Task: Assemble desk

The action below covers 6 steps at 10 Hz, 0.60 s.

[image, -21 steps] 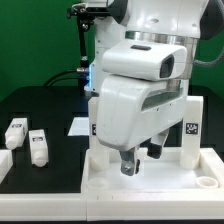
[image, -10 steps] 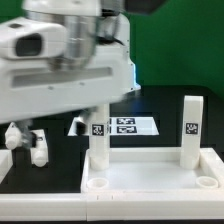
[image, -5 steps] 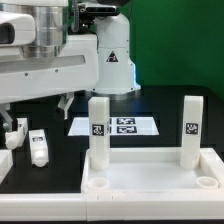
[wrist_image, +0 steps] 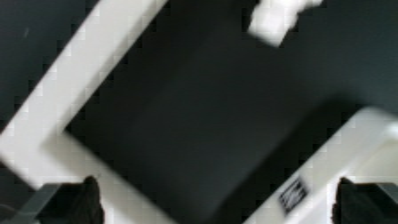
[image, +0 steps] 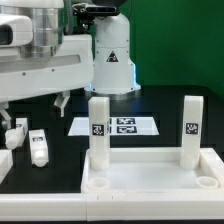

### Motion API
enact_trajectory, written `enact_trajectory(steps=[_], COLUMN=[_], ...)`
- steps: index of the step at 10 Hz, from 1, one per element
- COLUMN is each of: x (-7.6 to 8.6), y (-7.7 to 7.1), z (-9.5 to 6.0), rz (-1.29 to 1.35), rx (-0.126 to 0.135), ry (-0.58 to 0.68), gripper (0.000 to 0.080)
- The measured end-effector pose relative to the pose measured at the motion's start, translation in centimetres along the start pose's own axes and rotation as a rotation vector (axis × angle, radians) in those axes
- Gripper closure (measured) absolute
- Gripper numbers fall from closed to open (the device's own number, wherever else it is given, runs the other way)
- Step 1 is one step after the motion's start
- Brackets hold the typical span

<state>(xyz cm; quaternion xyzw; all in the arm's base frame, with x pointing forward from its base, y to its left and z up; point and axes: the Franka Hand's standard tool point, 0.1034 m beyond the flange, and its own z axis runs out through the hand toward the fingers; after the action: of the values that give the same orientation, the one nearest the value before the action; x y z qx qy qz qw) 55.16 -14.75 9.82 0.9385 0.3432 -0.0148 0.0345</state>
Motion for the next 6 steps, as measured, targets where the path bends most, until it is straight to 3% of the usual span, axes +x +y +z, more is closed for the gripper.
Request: enact_trajectory(steps=[1, 5, 6], x=[-0.3, -0.4, -1.6], y=[-0.8, -0.7, -1.5], z=[0.6, 0.7, 1.7], rz=[-0.001, 0.014, 0.087], rx=[-0.003, 0.007, 0.034], ry=[0.002, -0.004, -0.010], gripper=[0.0150, 0.0150, 0.0150])
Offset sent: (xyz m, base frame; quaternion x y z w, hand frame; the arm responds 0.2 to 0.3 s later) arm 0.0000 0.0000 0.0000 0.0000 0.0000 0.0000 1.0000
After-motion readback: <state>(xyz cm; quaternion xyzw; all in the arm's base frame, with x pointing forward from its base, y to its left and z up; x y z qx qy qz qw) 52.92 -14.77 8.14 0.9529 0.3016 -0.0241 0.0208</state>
